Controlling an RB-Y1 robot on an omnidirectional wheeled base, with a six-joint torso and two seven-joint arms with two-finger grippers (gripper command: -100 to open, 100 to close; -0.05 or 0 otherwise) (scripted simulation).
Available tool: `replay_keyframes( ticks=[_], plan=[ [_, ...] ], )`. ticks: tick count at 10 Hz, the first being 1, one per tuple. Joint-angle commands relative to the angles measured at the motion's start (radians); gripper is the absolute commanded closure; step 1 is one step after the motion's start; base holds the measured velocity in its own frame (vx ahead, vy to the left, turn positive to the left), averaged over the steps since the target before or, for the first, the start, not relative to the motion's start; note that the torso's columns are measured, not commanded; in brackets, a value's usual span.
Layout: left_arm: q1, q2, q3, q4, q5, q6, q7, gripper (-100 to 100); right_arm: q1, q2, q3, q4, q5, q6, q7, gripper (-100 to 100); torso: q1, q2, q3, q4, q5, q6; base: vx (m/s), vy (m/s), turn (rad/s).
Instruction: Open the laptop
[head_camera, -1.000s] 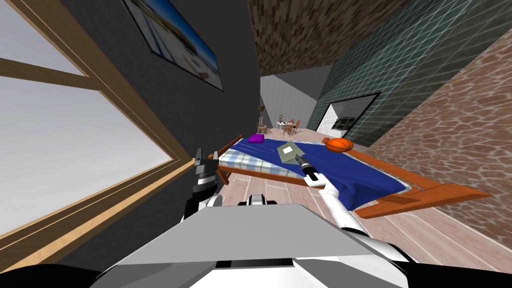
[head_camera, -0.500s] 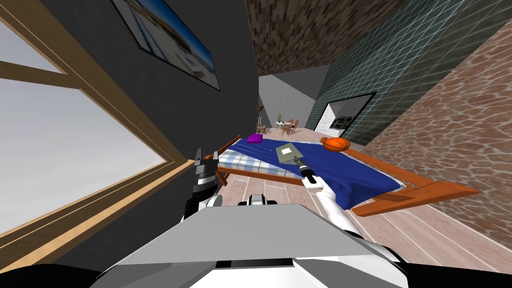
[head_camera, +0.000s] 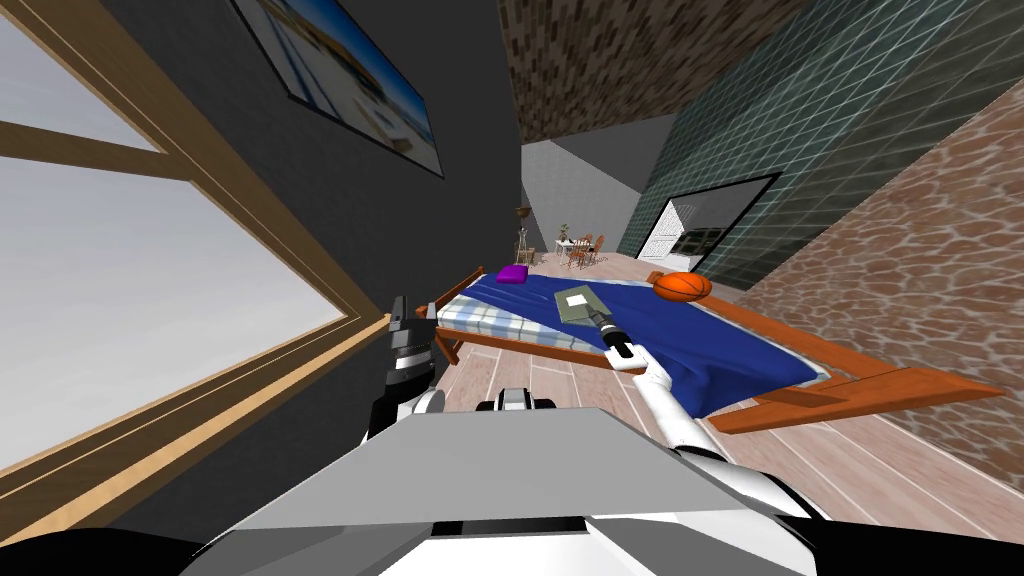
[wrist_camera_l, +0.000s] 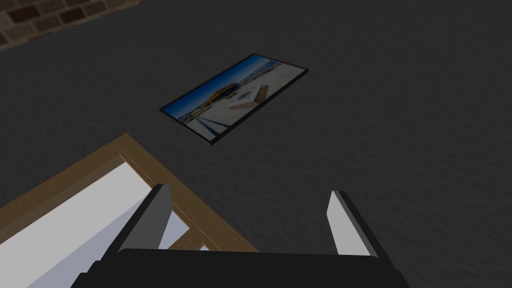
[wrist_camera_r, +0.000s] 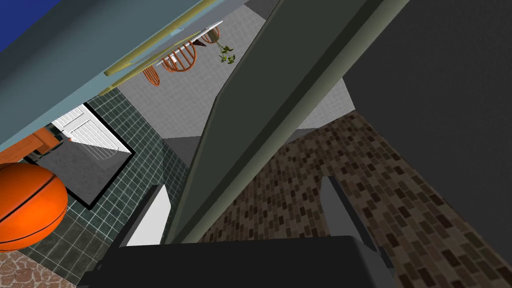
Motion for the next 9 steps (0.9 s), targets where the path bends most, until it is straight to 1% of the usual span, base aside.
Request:
replay_keyframes(
  ticks=[1, 2, 3, 4, 9],
  plan=[
    [0.000, 0.000, 0.000, 0.000, 0.000, 0.000, 0.000, 0, -0.024, -0.037, 0.010, -0.014, -0.008, 0.051, -0.024, -100, 0.001, -0.001, -0.001, 0.000, 0.001, 0.000, -0.061, 0.014, 0.044],
    [0.000, 0.000, 0.000, 0.000, 0.000, 0.000, 0.000, 0, -0.040, -0.063, 0.017, -0.023, -0.015, 0.087, -0.040, -100, 0.001, -0.002, -0.001, 0.000, 0.001, 0.000, -0.074, 0.008, 0.075],
    [0.000, 0.000, 0.000, 0.000, 0.000, 0.000, 0.000, 0, -0.031, -0.048, 0.014, -0.011, -0.012, 0.064, -0.031, -100, 0.000, -0.002, -0.001, 0.000, 0.001, 0.000, -0.034, 0.001, 0.019],
    [0.000, 0.000, 0.000, 0.000, 0.000, 0.000, 0.000, 0, -0.031, -0.050, 0.014, -0.010, -0.012, 0.068, -0.033, 0, -0.001, -0.003, -0.002, -0.001, 0.000, 0.001, -0.007, 0.002, -0.003],
    [0.000, 0.000, 0.000, 0.000, 0.000, 0.000, 0.000, 0, -0.029, -0.048, 0.015, -0.008, -0.012, 0.069, -0.033, 0, -0.003, -0.004, -0.003, -0.003, -0.002, 0.000, 0.000, 0.000, 0.000]
  ],
)
